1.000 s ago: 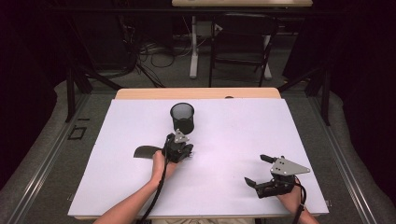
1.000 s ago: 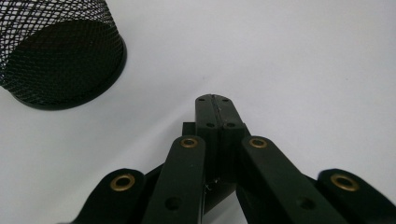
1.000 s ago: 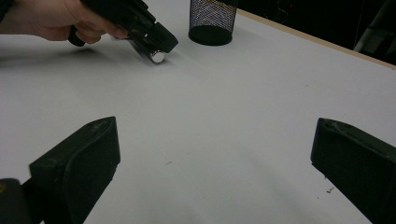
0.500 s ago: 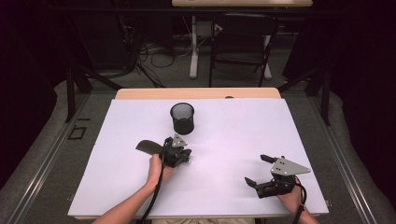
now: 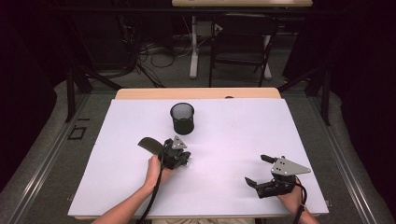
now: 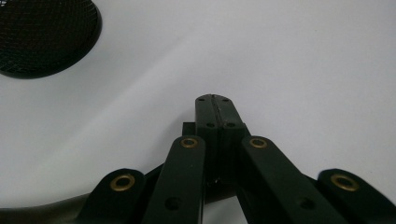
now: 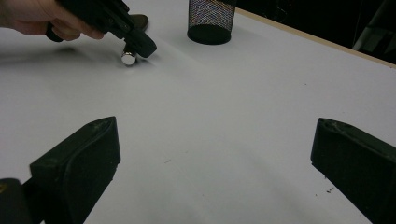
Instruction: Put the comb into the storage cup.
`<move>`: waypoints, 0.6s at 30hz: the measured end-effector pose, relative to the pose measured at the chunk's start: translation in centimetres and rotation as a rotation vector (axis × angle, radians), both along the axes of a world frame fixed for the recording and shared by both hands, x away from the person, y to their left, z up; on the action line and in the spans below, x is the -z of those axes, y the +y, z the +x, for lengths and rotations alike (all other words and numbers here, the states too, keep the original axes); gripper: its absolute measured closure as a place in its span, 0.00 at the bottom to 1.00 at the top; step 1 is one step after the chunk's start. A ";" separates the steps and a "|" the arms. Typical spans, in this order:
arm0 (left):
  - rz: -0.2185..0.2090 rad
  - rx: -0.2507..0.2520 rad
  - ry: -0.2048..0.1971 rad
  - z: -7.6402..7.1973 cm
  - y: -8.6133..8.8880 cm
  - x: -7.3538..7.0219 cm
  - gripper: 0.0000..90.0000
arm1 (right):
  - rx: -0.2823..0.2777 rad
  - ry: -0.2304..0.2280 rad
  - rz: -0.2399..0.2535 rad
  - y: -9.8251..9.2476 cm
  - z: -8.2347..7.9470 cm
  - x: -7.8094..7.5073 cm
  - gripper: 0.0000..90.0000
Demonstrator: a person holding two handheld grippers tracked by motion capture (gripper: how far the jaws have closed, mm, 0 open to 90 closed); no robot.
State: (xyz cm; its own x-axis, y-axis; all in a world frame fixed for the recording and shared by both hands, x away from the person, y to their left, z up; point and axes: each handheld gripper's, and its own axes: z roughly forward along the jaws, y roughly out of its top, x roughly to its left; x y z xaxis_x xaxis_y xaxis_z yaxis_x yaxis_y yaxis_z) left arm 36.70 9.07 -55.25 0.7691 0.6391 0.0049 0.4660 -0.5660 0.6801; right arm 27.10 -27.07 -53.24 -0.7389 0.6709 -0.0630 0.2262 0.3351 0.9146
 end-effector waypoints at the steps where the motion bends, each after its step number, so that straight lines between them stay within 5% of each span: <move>1: 0.005 0.002 -0.001 0.0 0.0 0.0 1.00 | 0.000 0.001 -0.001 0.0 0.0 0.0 0.01; 18: 0.021 0.015 0.017 -0.6 0.7 -0.1 1.00 | 0.001 0.003 0.000 0.0 0.0 0.0 0.01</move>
State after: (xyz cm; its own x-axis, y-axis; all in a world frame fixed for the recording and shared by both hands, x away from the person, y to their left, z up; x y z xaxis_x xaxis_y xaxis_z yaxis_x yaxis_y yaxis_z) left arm 36.14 9.76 -55.10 0.7789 0.6271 0.0052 0.4686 -0.5875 0.6597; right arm 27.09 -27.05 -53.24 -0.7385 0.6715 -0.0608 0.2295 0.3352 0.9137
